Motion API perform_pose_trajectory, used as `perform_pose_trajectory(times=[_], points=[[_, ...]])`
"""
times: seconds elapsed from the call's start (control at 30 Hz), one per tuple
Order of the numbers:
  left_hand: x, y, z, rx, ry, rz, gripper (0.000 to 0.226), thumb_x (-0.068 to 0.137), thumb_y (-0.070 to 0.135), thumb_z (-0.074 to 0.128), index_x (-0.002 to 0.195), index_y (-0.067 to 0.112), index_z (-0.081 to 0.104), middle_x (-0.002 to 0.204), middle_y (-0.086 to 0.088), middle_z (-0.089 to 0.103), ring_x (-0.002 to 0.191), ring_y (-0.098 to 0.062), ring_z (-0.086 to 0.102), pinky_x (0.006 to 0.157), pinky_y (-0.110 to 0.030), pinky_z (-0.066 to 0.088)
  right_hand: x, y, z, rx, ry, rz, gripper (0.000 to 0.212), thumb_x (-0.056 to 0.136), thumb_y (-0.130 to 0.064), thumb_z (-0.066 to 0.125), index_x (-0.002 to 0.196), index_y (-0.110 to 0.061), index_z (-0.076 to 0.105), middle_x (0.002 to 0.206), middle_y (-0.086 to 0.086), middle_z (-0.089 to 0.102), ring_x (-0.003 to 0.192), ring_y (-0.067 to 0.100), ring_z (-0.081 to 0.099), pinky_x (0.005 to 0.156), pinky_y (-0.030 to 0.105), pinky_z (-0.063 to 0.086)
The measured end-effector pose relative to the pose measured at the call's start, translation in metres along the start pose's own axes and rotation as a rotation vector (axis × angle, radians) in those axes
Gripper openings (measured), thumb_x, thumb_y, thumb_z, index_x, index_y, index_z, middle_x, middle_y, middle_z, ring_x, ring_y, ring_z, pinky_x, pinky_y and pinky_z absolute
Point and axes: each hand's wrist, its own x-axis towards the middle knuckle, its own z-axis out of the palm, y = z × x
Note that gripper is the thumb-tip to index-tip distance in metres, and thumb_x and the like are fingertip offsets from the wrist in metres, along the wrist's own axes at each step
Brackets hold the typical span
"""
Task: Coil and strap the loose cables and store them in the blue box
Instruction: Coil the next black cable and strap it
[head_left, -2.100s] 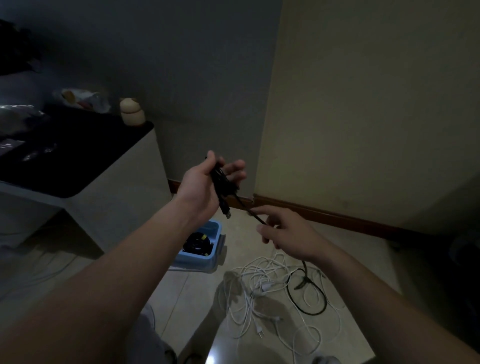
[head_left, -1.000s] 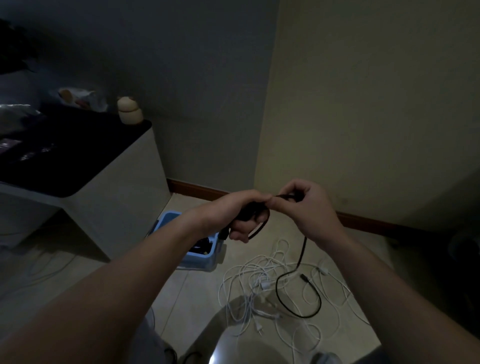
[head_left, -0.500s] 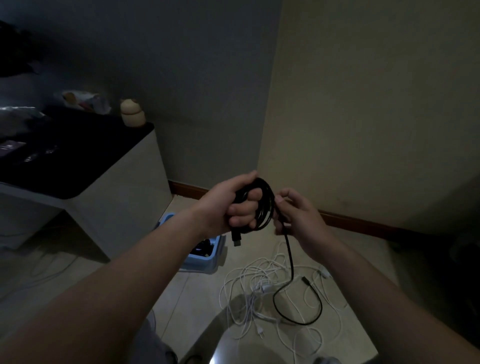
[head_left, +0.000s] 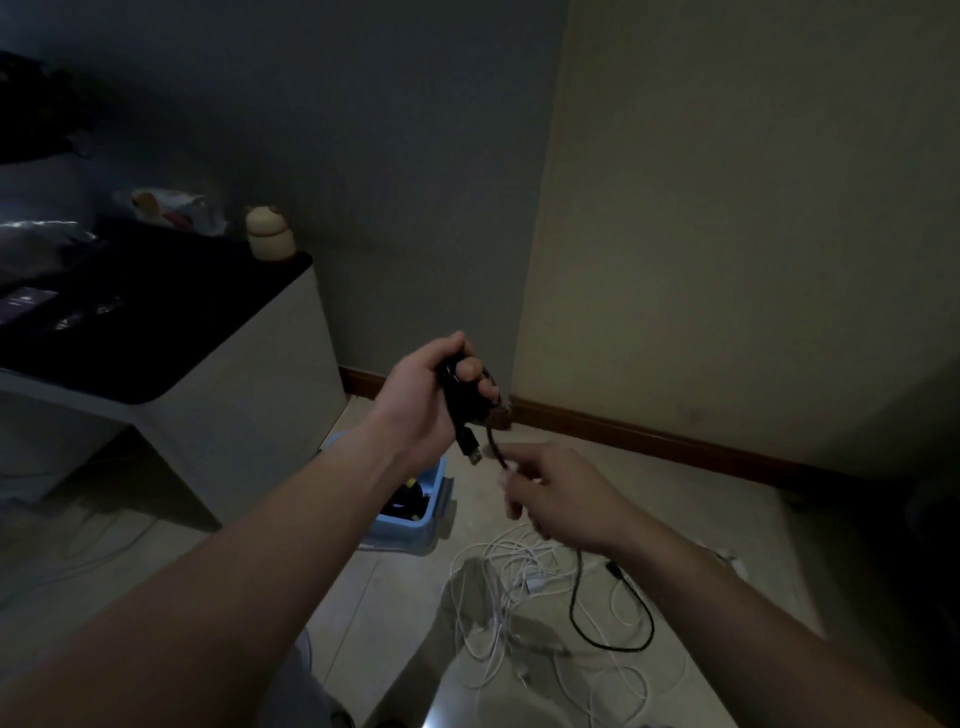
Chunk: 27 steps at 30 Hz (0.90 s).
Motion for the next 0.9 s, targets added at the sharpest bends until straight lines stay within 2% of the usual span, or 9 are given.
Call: perform_pose_trajectory(times=[0.17, 0.23, 0.33, 0.43, 0.5, 0.6, 0.7, 0.8, 0.9], points=[[0.003, -0.001, -0.005, 0.279, 0.105, 0.067, 0.02, 0.105, 0.024, 0.047, 0.093, 0.009, 0.051, 0.067, -0.004, 0.068, 0.057, -0.019, 0.066, 0.08, -0.036, 0.05, -0.005, -0.009, 0.009, -0.032, -0.049, -0.061, 0.04, 0.101, -0.022, 0.052, 0.138, -0.035, 0.057, 0.06, -0.016, 0.063, 0.054, -0.004, 0.057, 0.054, 0.01, 0.04], [0.003, -0.004, -0.004, 0.397, 0.096, 0.09, 0.027, 0.105, 0.023, 0.046, 0.086, 0.006, 0.056, 0.066, -0.006, 0.07, 0.055, -0.02, 0.067, 0.067, -0.029, 0.054, -0.004, -0.012, 0.006, -0.032, -0.017, -0.054, 0.035, 0.1, -0.023, 0.054, 0.134, -0.028, 0.063, 0.058, -0.023, 0.061, 0.055, -0.003, 0.056, 0.054, 0.011, 0.038], [0.001, -0.012, -0.005, 0.588, 0.042, 0.096, 0.048, 0.106, 0.024, 0.044, 0.069, 0.003, 0.067, 0.067, -0.009, 0.072, 0.053, -0.018, 0.065, 0.055, -0.02, 0.051, -0.005, -0.018, 0.0, 0.031, 0.019, -0.043, 0.026, 0.099, -0.02, 0.057, 0.12, -0.019, 0.072, 0.065, -0.017, 0.065, 0.054, 0.0, 0.053, 0.057, 0.022, 0.04], [0.0, -0.02, -0.01, 0.949, 0.017, 0.114, 0.052, 0.106, 0.03, 0.044, 0.079, -0.006, 0.069, 0.069, -0.007, 0.074, 0.059, -0.017, 0.065, 0.061, -0.027, 0.05, -0.006, -0.025, -0.008, 0.114, 0.021, -0.069, 0.018, 0.096, -0.013, 0.062, 0.107, -0.012, 0.076, 0.108, -0.006, 0.074, 0.061, 0.005, 0.058, 0.067, 0.035, 0.049], [0.0, -0.026, -0.013, 1.117, 0.006, 0.146, 0.05, 0.105, 0.033, 0.046, 0.074, -0.001, 0.066, 0.067, -0.011, 0.068, 0.06, -0.022, 0.059, 0.065, -0.035, 0.046, -0.006, -0.026, -0.014, 0.171, 0.054, -0.085, 0.013, 0.093, -0.009, 0.065, 0.101, -0.01, 0.075, 0.086, 0.003, 0.075, 0.061, 0.004, 0.06, 0.063, 0.028, 0.05], [-0.003, -0.031, -0.012, 1.096, -0.128, 0.089, 0.046, 0.106, 0.027, 0.044, 0.073, 0.007, 0.068, 0.059, -0.012, 0.064, 0.055, -0.02, 0.059, 0.056, -0.031, 0.046, -0.008, -0.026, -0.023, 0.36, 0.125, -0.116, 0.011, 0.091, 0.006, 0.062, 0.095, -0.003, 0.068, 0.067, 0.005, 0.07, 0.056, 0.001, 0.061, 0.051, 0.008, 0.041], [-0.003, -0.034, -0.006, 0.983, -0.167, -0.006, 0.052, 0.106, 0.033, 0.045, 0.058, 0.021, 0.064, 0.051, -0.003, 0.058, 0.045, -0.016, 0.056, 0.053, -0.029, 0.044, -0.008, -0.023, -0.032, 0.446, 0.191, -0.142, 0.013, 0.091, 0.011, 0.059, 0.096, 0.001, 0.066, 0.07, 0.007, 0.07, 0.057, 0.001, 0.062, 0.053, 0.009, 0.044], [-0.004, -0.037, 0.0, 0.878, -0.188, -0.087, 0.048, 0.106, 0.042, 0.038, 0.068, 0.016, 0.053, 0.046, -0.005, 0.046, 0.04, -0.019, 0.044, 0.057, -0.033, 0.039, -0.008, -0.02, -0.038, 0.432, 0.255, -0.142, 0.014, 0.089, 0.007, 0.065, 0.091, -0.007, 0.065, 0.075, 0.004, 0.074, 0.071, 0.009, 0.069, 0.069, 0.018, 0.052], [-0.007, -0.038, 0.006, 0.737, -0.259, -0.212, 0.058, 0.104, 0.055, 0.023, 0.075, 0.012, 0.047, 0.045, -0.004, 0.037, 0.038, -0.019, 0.035, 0.049, -0.027, 0.038, -0.007, -0.018, -0.04, 0.421, 0.309, -0.123, 0.017, 0.087, 0.008, 0.068, 0.087, -0.008, 0.064, 0.075, 0.004, 0.074, 0.071, 0.011, 0.068, 0.071, 0.021, 0.053]])
